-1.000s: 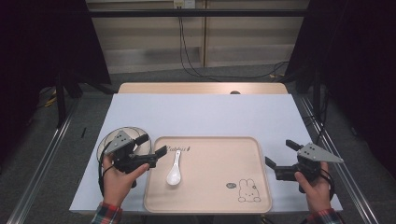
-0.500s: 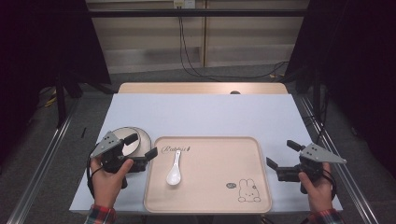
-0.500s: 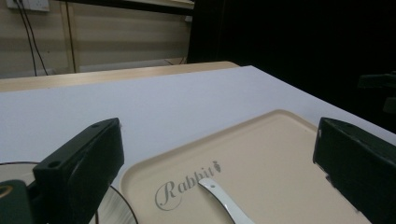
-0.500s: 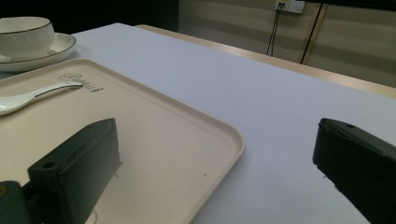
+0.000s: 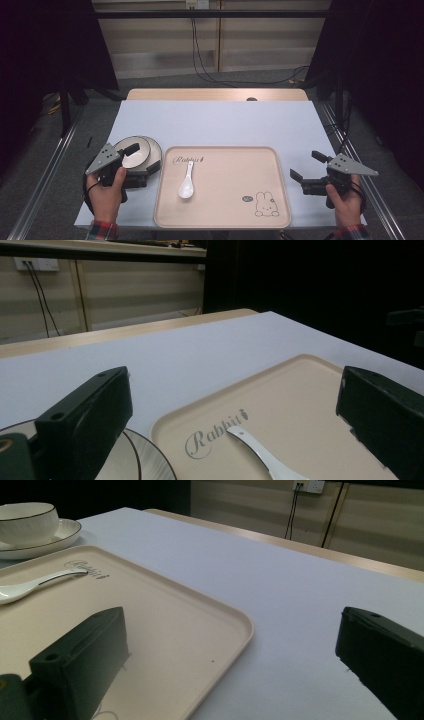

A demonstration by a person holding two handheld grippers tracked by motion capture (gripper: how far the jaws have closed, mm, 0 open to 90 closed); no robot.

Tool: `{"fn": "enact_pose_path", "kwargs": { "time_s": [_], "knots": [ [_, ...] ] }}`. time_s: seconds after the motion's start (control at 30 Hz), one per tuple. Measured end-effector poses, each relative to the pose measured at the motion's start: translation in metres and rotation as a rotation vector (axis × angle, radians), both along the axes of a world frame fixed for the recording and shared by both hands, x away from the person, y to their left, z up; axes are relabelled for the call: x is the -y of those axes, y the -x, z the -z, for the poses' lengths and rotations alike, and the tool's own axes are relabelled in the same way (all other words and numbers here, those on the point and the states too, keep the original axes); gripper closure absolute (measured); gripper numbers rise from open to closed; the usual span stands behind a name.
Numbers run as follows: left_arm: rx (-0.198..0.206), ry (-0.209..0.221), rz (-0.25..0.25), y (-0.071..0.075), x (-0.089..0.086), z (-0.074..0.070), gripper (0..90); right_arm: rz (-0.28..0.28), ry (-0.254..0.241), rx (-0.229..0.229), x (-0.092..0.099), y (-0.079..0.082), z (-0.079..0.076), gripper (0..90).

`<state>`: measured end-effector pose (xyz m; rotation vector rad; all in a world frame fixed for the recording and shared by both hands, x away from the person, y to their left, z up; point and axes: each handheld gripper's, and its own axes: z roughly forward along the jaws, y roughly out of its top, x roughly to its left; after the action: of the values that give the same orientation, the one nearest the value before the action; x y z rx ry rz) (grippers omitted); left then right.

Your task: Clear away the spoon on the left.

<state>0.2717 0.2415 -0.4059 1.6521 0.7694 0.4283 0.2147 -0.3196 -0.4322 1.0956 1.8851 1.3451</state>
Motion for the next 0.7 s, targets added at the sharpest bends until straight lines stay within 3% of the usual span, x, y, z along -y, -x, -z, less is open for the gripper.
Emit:
{"fn": "enact_pose_path", "kwargs": {
  "time_s": [0.33,0.7],
  "knots": [
    [-0.010,0.005,-0.039,0.003,-0.016,0.000,1.3,0.017,-0.005,-0.003,0.006,0.000,0.002,0.0],
    [-0.002,0.018,-0.048,0.003,-0.027,0.002,1.5,0.019,-0.007,-0.008,0.009,0.000,0.003,0.1]
  ]
}}
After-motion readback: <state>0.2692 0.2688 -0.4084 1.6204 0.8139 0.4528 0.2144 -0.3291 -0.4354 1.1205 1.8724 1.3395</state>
